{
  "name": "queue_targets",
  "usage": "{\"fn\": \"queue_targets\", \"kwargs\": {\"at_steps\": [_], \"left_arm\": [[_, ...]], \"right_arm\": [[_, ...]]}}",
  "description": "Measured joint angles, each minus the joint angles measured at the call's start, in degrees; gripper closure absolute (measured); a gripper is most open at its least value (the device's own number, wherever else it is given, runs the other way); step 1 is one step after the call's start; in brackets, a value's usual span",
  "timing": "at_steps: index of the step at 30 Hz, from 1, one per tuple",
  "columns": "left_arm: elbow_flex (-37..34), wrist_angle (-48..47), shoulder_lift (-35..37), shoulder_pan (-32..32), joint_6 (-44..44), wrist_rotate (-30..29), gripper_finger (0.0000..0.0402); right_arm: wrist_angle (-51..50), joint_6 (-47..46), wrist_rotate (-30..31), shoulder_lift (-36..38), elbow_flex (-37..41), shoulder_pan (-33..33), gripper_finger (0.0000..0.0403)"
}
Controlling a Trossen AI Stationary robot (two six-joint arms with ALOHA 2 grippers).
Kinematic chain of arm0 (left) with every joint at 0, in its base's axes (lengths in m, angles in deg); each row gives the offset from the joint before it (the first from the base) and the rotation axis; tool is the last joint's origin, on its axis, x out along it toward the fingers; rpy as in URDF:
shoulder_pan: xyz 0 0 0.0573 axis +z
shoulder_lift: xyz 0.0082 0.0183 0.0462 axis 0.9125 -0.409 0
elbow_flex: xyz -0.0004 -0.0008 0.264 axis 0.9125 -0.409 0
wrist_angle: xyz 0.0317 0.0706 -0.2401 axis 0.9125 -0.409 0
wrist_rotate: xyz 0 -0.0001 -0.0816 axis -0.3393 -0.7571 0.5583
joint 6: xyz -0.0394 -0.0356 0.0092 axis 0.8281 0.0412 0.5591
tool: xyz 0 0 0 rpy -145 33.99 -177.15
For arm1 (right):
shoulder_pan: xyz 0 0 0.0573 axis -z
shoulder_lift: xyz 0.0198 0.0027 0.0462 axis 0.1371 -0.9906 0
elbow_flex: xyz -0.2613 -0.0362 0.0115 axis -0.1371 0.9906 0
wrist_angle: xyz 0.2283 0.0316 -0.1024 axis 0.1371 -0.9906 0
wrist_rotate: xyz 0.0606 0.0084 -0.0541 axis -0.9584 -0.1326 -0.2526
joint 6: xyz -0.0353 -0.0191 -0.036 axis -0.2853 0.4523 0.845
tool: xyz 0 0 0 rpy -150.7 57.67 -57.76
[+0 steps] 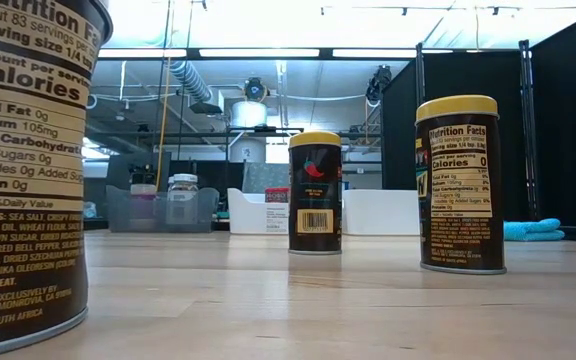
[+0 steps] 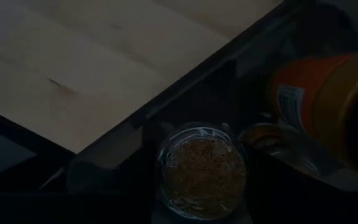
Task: Sort spices by type
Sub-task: Put the brown seasoning bottle into the top black bin
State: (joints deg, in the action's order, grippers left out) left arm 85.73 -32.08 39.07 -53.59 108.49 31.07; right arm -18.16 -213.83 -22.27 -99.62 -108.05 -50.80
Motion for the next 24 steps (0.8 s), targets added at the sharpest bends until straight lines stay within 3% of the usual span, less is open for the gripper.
{"fn": "queue_targets", "kwargs": {"at_steps": [24], "left_arm": [[0.00,0.33,-0.59,-0.02,-0.02,0.06,0.0100]], "right_arm": [[-3.69,0.20,1.23,-3.70,0.03,0.72,0.0205]]}}
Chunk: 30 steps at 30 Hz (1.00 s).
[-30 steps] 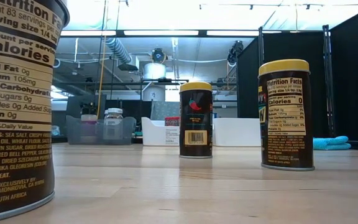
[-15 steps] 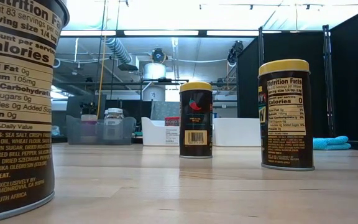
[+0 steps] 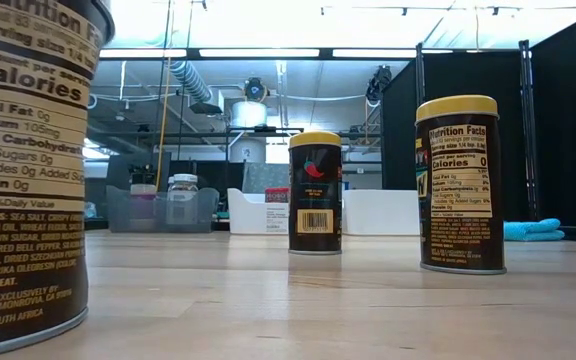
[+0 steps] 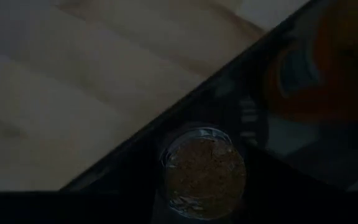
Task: Sort spices by type
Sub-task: Put the brown seasoning bottle into the top black bin
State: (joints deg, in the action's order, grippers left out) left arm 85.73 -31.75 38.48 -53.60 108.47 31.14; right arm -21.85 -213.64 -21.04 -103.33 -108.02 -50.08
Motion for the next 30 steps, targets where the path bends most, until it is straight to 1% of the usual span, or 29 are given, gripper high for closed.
{"fn": "queue_targets", "kwargs": {"at_steps": [2,13,23,30], "left_arm": [[0.00,0.02,0.00,0.02,-0.04,-0.02,0.0100],[0.00,0.00,0.00,0.01,-0.26,-0.02,0.0100],[0.00,0.00,0.00,0.01,-0.26,-0.02,0.0100],[0.00,0.00,0.00,0.02,-0.26,-0.02,0.0100]], "right_arm": [[1.60,0.04,0.10,0.03,0.01,-0.02,0.0205],[0.33,0.60,1.00,-0.08,0.25,-0.02,0.0205],[1.00,2.42,1.02,-0.06,0.25,-0.02,0.0177],[2.30,3.70,1.01,-0.04,0.25,-0.02,0.0176]]}}
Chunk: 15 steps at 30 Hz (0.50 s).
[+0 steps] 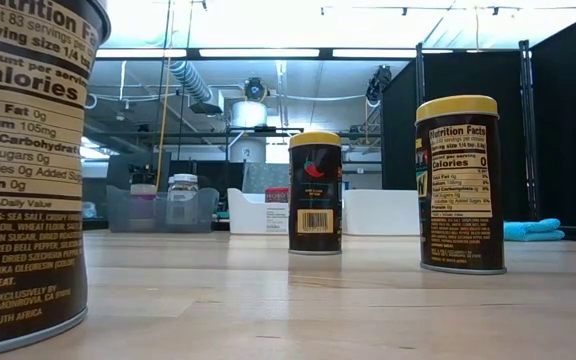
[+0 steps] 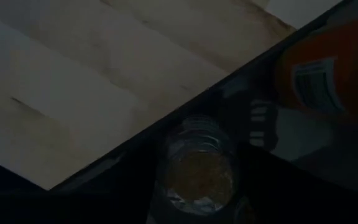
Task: Sort spices by type
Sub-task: Put the brown seasoning bottle into the top black bin
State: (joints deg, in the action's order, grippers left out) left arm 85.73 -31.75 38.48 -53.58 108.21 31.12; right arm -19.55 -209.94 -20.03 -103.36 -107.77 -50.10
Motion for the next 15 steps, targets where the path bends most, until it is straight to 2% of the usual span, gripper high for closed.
{"fn": "queue_targets", "kwargs": {"at_steps": [9,15], "left_arm": [[0.00,0.00,0.00,-0.02,0.00,0.00,0.0100],[0.00,0.00,0.00,0.00,0.00,0.00,0.0100]], "right_arm": [[2.54,1.32,-0.04,0.00,-0.02,0.00,0.0168],[2.56,1.70,-0.14,0.12,-0.33,0.00,0.0149]]}}
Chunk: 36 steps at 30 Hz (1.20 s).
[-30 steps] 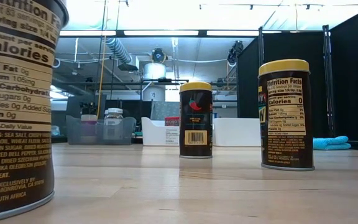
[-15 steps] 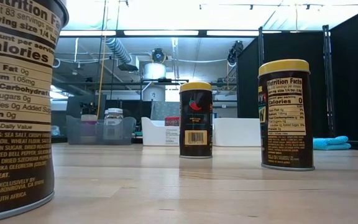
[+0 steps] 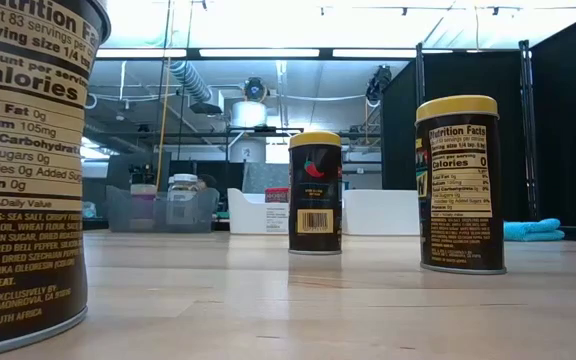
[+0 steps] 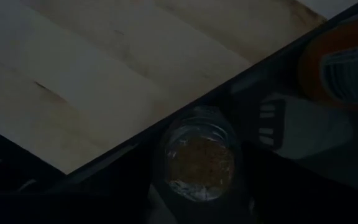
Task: Sort spices by type
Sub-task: Put the brown seasoning bottle into the top black bin, then put the middle yellow seasoning bottle into the right white bin
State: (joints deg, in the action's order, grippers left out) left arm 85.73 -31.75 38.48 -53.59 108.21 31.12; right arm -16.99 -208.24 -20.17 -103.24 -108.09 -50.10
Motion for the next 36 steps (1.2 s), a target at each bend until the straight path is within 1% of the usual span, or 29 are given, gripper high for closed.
{"fn": "queue_targets", "kwargs": {"at_steps": [7,14,20,26,32,36], "left_arm": [[0.00,0.00,0.00,-0.01,0.02,0.00,0.0100],[0.00,0.00,-0.02,-0.01,0.22,0.01,0.0100],[0.00,0.02,-0.02,0.00,0.22,0.02,0.0100],[0.00,0.02,-0.02,-0.01,0.24,0.01,0.0100],[0.00,0.02,-0.02,-0.01,0.24,0.02,0.0100],[0.00,0.02,-0.02,-0.01,0.24,0.02,0.0100]], "right_arm": [[0.45,1.29,-1.37,1.11,-0.17,0.00,0.0119],[-0.42,2.56,-1.68,4.12,-0.17,0.00,0.0102],[-0.40,5.63,-4.98,7.68,-0.17,0.02,0.0097],[0.33,9.11,-6.76,12.91,-0.17,0.04,0.0106],[3.67,13.61,-6.31,18.64,-0.17,1.70,0.0113],[5.66,17.91,-2.19,21.74,-0.17,5.35,0.0112]]}}
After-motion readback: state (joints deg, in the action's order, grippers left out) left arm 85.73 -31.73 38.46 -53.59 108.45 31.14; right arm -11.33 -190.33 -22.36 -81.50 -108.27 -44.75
